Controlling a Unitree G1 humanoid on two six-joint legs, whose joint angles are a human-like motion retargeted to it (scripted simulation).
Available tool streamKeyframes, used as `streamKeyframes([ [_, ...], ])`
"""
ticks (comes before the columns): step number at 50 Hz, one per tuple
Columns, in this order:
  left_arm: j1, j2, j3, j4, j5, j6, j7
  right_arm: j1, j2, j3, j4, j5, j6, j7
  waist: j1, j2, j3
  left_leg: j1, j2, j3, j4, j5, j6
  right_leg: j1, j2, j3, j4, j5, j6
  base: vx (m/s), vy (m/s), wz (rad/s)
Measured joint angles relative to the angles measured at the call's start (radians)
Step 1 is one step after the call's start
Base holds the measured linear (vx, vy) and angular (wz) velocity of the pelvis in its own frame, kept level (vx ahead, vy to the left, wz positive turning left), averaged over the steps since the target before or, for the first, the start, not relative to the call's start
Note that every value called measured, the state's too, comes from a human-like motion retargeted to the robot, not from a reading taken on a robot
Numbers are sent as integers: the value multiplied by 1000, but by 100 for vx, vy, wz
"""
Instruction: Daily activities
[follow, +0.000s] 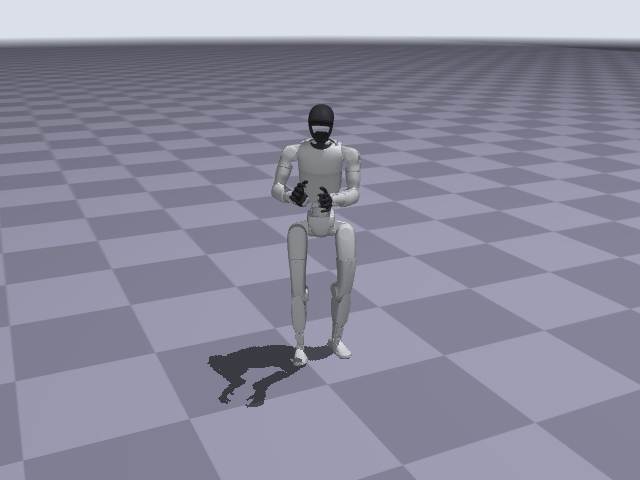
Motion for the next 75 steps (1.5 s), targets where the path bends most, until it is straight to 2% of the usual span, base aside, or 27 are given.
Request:
streamKeyframes([
  [16,107,58,-45,-18,85,-11,-117,107,-58,19,14,5,-36,122,1,5,-30,41,-10,43,24,-20,31,1,0,50,53,-40,17,3,1,-22],
  [26,144,160,-41,-45,134,-74,-171,178,-125,20,85,-82,-70,141,-18,-22,-57,59,-42,105,-44,-5,48,-71,-15,68,144,-52,59,-7,5,-32],
  [27,151,175,-41,-41,141,-81,-178,186,-131,25,101,-95,-73,148,-16,-25,-61,60,-41,123,-55,-1,48,-79,-33,30,169,-56,47,-12,4,-98],
  [28,160,190,-41,-35,149,-86,-185,193,-137,33,120,-110,-77,157,-6,-24,-69,60,-35,153,-66,3,47,-81,-74,-61,207,-71,10,-13,3,-108],
  [31,194,235,-48,-3,181,-101,-217,220,-152,54,199,-152,-88,196,-7,-27,-82,59,-34,183,-99,17,47,-92,-124,-126,345,-191,-35,-13,1,-67],
  [36,281,299,-65,93,237,-119,-287,275,-150,85,380,-219,-102,273,-3,-50,-100,63,-58,208,-151,46,57,-92,-188,-139,582,-304,-57,-15,-2,-44],
  [40,368,332,-78,198,278,-139,-338,327,-123,77,545,-260,-103,316,15,-71,-120,57,-74,218,-182,79,74,-38,-218,-109,686,-328,-57,-19,-6,-39],
  [47,511,330,-67,445,329,-151,-390,391,-73,-10,793,-251,-87,343,53,-97,-139,11,-64,236,-156,121,108,96,-185,-18,578,-325,-39,-29,-10,-36],
  [51,560,290,-28,634,333,-132,-395,396,-58,-76,910,-208,-84,356,70,-91,-123,-37,-21,251,-94,117,118,139,-151,-5,460,-411,-77,-41,-11,-39],
  [53,573,261,-5,734,326,-123,-400,389,-58,-105,965,-185,-84,365,78,-77,-106,-72,9,229,-58,118,94,145,-129,-9,418,-444,-100,-47,-11,-67],
  [55,577,219,16,840,317,-120,-409,377,-59,-131,1024,-163,-84,376,99,-36,-77,-158,39,48,-20,131,-23,147,-74,7,383,-434,-119,-49,-12,-121],
  [57,588,189,34,917,307,-114,-434,372,-64,-154,1071,-139,-79,386,105,-9,-61,-222,48,-36,-22,145,-95,132,-39,15,368,-410,-128,-49,-11,-84],
  [62,605,159,58,1041,291,-104,-541,372,-92,-212,1149,-61,-77,448,82,7,-47,-263,86,-14,135,45,-79,79,-20,15,331,-332,-122,-44,-10,-40],
  [70,616,202,69,1108,298,-88,-696,425,-137,-265,1193,55,-84,590,55,36,-63,-217,206,-34,718,-210,-2,27,34,41,212,-179,-107,-36,-8,-56],
  [75,621,236,105,1105,261,-80,-719,475,-141,-291,1204,85,-77,644,21,68,-102,-78,229,-85,861,-215,-20,-14,83,47,128,-77,-92,-32,-2,-56],
])
